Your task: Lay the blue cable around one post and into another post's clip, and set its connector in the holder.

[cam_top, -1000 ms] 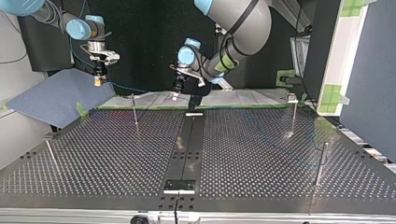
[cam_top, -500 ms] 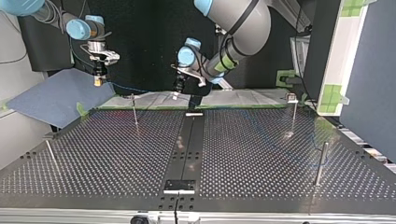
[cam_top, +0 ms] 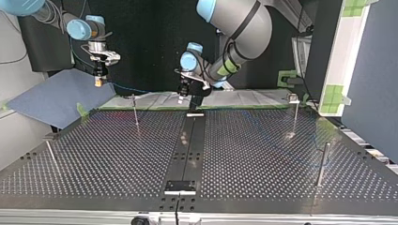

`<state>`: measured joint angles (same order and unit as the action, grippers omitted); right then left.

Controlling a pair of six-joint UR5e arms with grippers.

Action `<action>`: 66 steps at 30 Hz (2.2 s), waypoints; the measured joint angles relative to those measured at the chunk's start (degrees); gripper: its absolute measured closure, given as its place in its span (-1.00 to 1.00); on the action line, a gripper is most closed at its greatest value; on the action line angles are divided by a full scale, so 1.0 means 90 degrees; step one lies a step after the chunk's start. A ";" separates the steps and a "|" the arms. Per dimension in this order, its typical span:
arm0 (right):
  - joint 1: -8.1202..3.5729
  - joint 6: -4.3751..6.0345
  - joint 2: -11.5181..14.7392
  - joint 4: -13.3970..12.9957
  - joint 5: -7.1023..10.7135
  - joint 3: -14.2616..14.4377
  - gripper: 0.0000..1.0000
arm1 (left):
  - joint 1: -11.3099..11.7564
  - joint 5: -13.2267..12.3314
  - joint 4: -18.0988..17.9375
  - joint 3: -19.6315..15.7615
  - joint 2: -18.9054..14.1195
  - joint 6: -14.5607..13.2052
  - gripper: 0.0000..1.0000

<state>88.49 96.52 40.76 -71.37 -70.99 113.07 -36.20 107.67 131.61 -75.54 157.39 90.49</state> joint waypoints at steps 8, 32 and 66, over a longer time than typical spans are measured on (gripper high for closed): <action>-0.0015 0.0000 0.0000 0.0008 -0.0003 -0.0003 1.00 | 0.0078 0.0019 0.0432 0.0435 0.0204 0.0216 -1.00; -0.0035 0.0105 0.0002 -0.0018 -0.0091 -0.0017 1.00 | 0.0159 -0.0094 0.0692 0.0185 -0.0206 0.0144 -1.00; -0.0039 0.0254 -0.0001 -0.0090 -0.0081 -0.0041 1.00 | 0.0192 -0.0773 0.0715 0.0173 -0.0384 0.0141 -1.00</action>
<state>88.13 98.80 40.75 -72.18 -71.71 112.70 -34.48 100.71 138.04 -73.98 153.93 91.75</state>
